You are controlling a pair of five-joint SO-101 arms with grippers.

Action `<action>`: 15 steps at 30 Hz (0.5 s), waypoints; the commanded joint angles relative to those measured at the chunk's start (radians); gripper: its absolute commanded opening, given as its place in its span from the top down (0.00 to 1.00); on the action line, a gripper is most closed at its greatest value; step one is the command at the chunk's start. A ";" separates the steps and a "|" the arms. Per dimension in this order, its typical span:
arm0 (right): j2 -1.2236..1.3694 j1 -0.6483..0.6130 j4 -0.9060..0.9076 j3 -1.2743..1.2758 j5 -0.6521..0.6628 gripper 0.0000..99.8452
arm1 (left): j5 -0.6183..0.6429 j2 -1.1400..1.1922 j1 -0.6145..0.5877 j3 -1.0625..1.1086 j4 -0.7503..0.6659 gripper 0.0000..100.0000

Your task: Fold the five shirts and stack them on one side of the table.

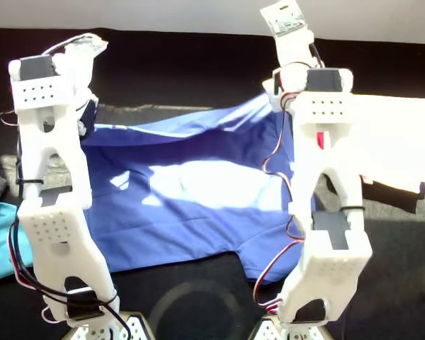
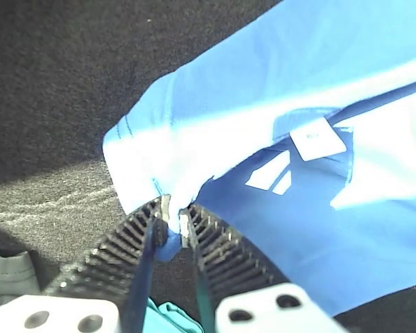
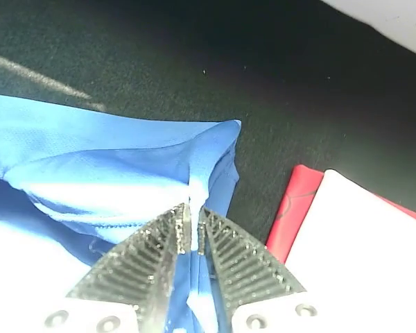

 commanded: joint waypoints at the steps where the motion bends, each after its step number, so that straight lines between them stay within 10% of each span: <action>1: -0.120 0.015 0.096 -0.048 -0.002 0.99 | -0.006 -0.133 -0.013 0.062 0.018 0.99; 15: -0.400 0.030 0.357 0.120 -0.044 0.99 | -0.052 -0.516 -0.015 0.668 0.015 0.99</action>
